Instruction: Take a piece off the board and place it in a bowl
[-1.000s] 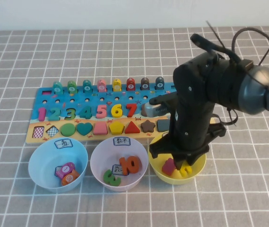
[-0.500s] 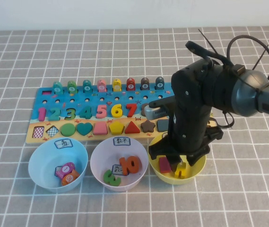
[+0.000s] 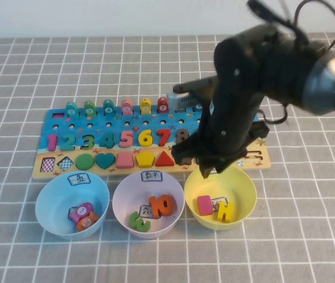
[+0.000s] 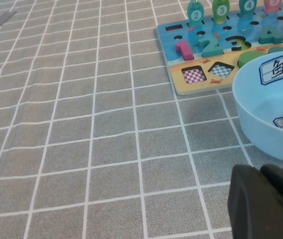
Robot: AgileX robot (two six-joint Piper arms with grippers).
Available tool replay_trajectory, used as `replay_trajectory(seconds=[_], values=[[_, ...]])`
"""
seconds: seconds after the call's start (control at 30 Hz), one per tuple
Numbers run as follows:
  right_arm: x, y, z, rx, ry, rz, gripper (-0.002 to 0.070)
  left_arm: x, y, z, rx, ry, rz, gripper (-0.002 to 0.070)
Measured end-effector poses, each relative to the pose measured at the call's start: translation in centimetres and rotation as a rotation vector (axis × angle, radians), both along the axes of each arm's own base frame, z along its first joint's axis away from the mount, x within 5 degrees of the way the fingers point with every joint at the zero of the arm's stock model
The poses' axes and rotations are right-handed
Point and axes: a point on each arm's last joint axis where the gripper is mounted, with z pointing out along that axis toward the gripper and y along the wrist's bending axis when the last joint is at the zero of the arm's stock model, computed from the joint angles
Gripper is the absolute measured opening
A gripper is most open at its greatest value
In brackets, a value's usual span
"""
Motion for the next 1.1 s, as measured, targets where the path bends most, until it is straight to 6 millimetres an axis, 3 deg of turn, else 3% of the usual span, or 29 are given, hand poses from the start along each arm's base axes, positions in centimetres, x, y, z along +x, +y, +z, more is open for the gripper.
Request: replay_trajectory(seconds=[0.1, 0.2, 0.5, 0.67, 0.83, 0.97, 1.1], values=[[-1.1, -0.5, 2.5, 0.048, -0.031, 0.033, 0.0062, 0.0, 0.0, 0.0, 0.000, 0.000, 0.000, 0.0000], [-2.8, -1.9, 4.7, 0.076, -0.060, 0.039, 0.0007, 0.0, 0.0, 0.0, 0.000, 0.000, 0.000, 0.0000], [-10.9, -8.4, 10.8, 0.152, -0.174, 0.043, -0.0015, 0.0, 0.0, 0.0, 0.000, 0.000, 0.000, 0.0000], [-13.2, -10.3, 12.8, 0.182, -0.251, 0.093, -0.0016, 0.0, 0.0, 0.0, 0.000, 0.000, 0.000, 0.0000], [-14.1, -11.2, 11.7, 0.146, -0.244, 0.114, -0.0016, 0.0, 0.0, 0.0, 0.000, 0.000, 0.000, 0.0000], [-13.8, -11.0, 8.9, 0.130, -0.233, 0.106, -0.0016, 0.0, 0.0, 0.0, 0.000, 0.000, 0.000, 0.0000], [-12.9, -10.9, 4.9, 0.182, -0.412, 0.114, -0.0016, 0.0, 0.0, 0.0, 0.000, 0.000, 0.000, 0.0000]])
